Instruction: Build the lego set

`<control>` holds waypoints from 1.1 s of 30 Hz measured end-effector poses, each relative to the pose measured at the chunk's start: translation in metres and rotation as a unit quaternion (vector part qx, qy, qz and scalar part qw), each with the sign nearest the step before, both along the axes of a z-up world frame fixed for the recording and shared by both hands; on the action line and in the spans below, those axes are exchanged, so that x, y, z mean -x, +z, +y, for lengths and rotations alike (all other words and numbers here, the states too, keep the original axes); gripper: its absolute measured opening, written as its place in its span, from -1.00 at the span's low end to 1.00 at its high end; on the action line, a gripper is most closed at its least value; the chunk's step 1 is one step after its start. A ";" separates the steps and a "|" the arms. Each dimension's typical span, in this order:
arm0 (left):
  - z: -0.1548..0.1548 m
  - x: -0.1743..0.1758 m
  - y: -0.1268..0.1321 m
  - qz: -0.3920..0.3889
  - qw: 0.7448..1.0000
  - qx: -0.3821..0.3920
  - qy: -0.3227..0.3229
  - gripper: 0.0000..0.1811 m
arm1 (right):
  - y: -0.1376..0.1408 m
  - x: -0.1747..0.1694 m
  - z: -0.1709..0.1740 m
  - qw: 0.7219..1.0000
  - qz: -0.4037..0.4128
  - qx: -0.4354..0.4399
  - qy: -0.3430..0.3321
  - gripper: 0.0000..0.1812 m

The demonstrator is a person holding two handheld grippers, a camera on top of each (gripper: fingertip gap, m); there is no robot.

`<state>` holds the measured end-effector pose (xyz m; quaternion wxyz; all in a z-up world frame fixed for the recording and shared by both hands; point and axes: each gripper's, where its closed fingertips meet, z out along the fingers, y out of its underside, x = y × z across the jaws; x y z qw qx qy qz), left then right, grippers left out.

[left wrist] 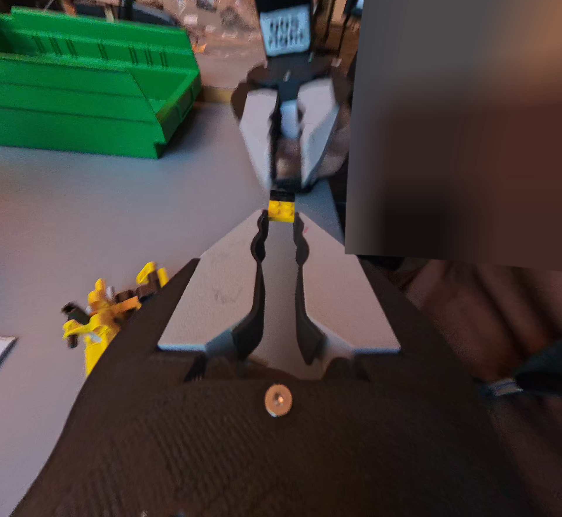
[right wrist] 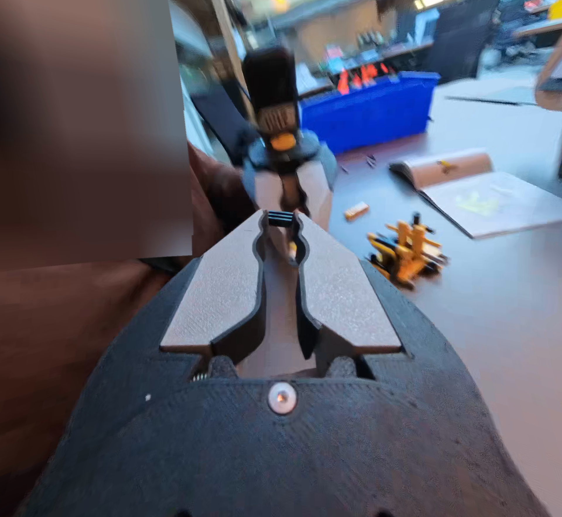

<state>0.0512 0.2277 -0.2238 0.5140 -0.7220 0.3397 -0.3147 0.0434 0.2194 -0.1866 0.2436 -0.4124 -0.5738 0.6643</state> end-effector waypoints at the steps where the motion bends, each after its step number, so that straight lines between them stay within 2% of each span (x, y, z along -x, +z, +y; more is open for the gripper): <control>1: 0.002 0.002 -0.007 0.032 0.999 -0.002 0.009 -0.85 | 0.014 -0.004 0.003 0.999 0.014 0.048 0.013 -0.87; 2: 0.001 0.001 -0.007 0.041 0.999 -0.018 0.008 -0.85 | 0.017 -0.003 0.012 0.998 0.008 0.067 0.000 -0.87; 5: -0.001 -0.001 -0.002 0.015 1.000 -0.013 0.000 -0.85 | -0.004 0.000 0.036 0.997 -0.034 0.006 -0.075 -0.86; 15: 0.011 0.002 -0.015 0.049 0.998 0.019 0.030 -0.85 | 0.002 -0.010 0.036 0.997 -0.006 0.062 -0.042 -0.86; 22: 0.026 -0.004 -0.041 0.133 0.988 0.052 0.056 -0.85 | -0.001 -0.011 0.036 0.996 -0.012 0.088 -0.021 -0.87; 25: 0.027 -0.005 -0.051 0.160 0.983 0.072 0.052 -0.81 | -0.011 -0.009 0.045 0.996 -0.038 0.047 -0.058 -0.87; 30: 0.023 0.005 -0.044 0.159 0.984 0.039 0.067 -0.58 | -0.032 -0.014 0.052 0.989 -0.090 -0.049 -0.105 -0.86; 33: 0.018 0.018 -0.039 0.167 0.983 0.010 0.079 -0.62 | -0.031 -0.014 0.045 0.990 -0.083 -0.055 -0.100 -0.86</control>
